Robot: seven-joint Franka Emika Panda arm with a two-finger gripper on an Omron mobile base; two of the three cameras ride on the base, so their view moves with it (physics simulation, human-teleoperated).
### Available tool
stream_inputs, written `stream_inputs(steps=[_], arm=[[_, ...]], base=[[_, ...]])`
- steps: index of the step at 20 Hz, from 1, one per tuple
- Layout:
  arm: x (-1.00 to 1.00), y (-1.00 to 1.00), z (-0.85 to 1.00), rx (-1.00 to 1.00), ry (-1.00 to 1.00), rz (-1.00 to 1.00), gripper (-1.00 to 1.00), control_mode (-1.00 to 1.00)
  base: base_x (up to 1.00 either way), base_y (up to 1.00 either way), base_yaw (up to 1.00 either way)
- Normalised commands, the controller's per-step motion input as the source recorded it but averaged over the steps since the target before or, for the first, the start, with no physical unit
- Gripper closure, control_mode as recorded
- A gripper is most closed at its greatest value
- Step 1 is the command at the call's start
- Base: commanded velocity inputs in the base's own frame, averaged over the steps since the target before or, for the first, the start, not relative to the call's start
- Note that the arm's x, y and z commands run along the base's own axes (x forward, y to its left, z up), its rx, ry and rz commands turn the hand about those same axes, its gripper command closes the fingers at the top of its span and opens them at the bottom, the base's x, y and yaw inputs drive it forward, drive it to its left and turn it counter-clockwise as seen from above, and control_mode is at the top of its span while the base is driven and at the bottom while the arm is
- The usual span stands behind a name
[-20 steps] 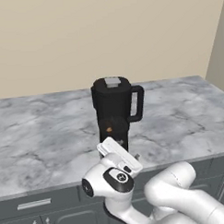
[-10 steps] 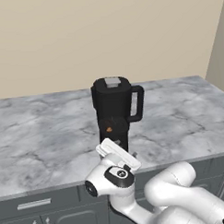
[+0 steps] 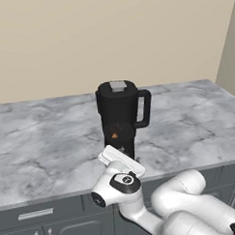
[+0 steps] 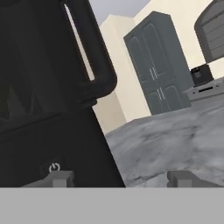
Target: Open the blender lid, put the tangerine in the blender, close the lid, and start the blender.
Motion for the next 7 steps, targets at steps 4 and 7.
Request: stream_inputs(steps=[4, 7], arm=[[0.34, 0.01, -0.02, 0.00, -0.04, 0.07, -1.00, -1.00], [0.25, 0.00, 0.02, 0.00, -0.11, 0.07, -1.00, -1.00]], base=[[0.00, 0.00, 0.00], [0.00, 0.00, 0.00]])
